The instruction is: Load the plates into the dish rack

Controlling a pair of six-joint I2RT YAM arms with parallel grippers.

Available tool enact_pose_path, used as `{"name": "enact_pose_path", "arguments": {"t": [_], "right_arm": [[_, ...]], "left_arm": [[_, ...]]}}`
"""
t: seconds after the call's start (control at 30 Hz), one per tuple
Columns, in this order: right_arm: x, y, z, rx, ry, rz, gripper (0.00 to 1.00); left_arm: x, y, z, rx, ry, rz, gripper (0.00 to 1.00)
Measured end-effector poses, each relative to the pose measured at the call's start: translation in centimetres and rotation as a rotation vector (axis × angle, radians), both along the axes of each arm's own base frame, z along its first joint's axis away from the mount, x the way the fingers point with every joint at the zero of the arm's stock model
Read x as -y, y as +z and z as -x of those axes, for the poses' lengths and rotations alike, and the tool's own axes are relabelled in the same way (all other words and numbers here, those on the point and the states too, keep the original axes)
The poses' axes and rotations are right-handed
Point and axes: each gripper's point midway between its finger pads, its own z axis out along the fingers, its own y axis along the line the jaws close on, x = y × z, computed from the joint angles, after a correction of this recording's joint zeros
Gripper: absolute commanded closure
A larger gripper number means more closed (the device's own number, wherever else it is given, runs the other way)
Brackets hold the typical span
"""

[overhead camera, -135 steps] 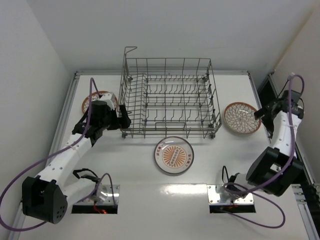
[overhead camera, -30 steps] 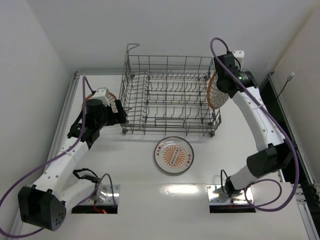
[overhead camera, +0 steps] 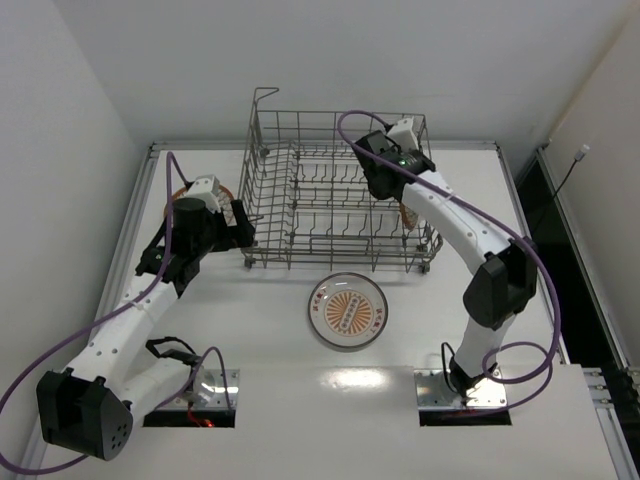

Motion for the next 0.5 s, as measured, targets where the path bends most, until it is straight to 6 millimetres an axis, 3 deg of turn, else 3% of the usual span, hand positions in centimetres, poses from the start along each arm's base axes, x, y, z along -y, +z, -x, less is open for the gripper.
{"name": "enact_pose_path", "arguments": {"t": [0.5], "right_arm": [[-1.8, -3.2, -0.4, -0.013, 0.032, 0.0, 0.99]], "left_arm": [[0.0, 0.0, 0.0, -0.002, -0.001, 0.0, 0.0]]}}
